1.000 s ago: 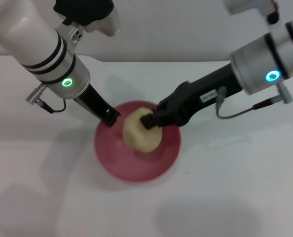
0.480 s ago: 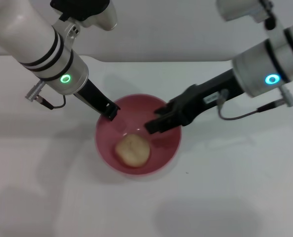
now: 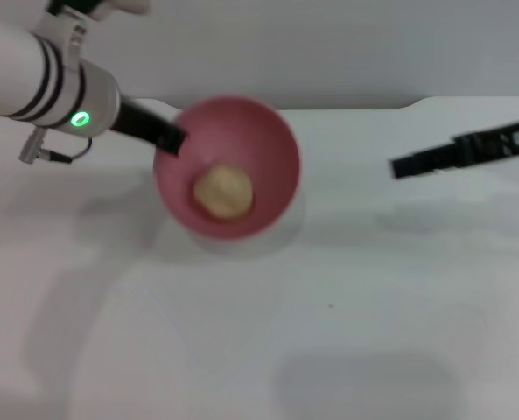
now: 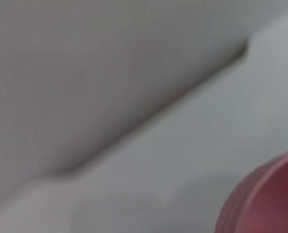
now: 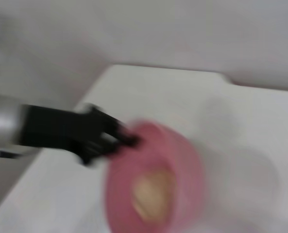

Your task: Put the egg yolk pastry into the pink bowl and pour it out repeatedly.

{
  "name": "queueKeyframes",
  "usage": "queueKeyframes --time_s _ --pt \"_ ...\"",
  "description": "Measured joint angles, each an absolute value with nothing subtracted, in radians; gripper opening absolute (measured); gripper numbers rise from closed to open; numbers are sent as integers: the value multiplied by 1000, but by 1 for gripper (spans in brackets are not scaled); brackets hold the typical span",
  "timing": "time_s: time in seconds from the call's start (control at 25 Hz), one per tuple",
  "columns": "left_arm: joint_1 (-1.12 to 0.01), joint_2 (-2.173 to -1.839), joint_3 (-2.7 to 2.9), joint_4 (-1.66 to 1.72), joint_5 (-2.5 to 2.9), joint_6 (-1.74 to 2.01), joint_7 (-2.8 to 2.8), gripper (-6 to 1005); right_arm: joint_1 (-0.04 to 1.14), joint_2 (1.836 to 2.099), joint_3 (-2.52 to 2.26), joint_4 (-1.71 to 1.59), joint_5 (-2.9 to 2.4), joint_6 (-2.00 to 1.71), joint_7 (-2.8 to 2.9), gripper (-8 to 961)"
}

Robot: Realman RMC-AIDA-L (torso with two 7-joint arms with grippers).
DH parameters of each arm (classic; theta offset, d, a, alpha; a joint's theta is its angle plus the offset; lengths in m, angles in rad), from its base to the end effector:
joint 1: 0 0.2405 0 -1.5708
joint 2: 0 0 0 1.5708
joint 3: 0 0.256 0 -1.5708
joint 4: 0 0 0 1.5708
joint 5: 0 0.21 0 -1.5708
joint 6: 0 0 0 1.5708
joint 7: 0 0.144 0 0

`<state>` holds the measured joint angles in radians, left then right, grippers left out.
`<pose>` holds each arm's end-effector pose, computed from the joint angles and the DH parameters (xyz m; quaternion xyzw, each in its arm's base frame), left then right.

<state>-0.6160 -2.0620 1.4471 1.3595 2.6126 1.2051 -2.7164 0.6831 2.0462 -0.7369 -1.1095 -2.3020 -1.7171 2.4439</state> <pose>-0.1530 0.3998 0.0061 -0.8953 -0.3138 0.0663 0.3092 0.1980 0.3723 0.0660 -0.8656 0.4806 0.1035 0.0947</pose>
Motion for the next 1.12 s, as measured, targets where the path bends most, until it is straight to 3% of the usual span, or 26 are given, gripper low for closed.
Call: queueKeyframes --time_s 0.36,0.6,0.8,1.12 --pt "-193 -2058 1781 1651 2589 513 -2511 -1 632 2048 -620 -1092 -2467 -1719 2458 509" --pt "-55 -2062 1998 1585 2646 29 -2309 -2 622 2049 -575 -1092 -2469 -1712 2458 509" --pt "-61 -2072 2173 1366 2717 -384 -2046 -1 617 2049 -549 -1092 -2469 -1710 2459 510" --pt "-256 -2078 2420 1023 2499 -825 -1546 0 608 2051 -542 -1092 -2469 -1710 2459 511"
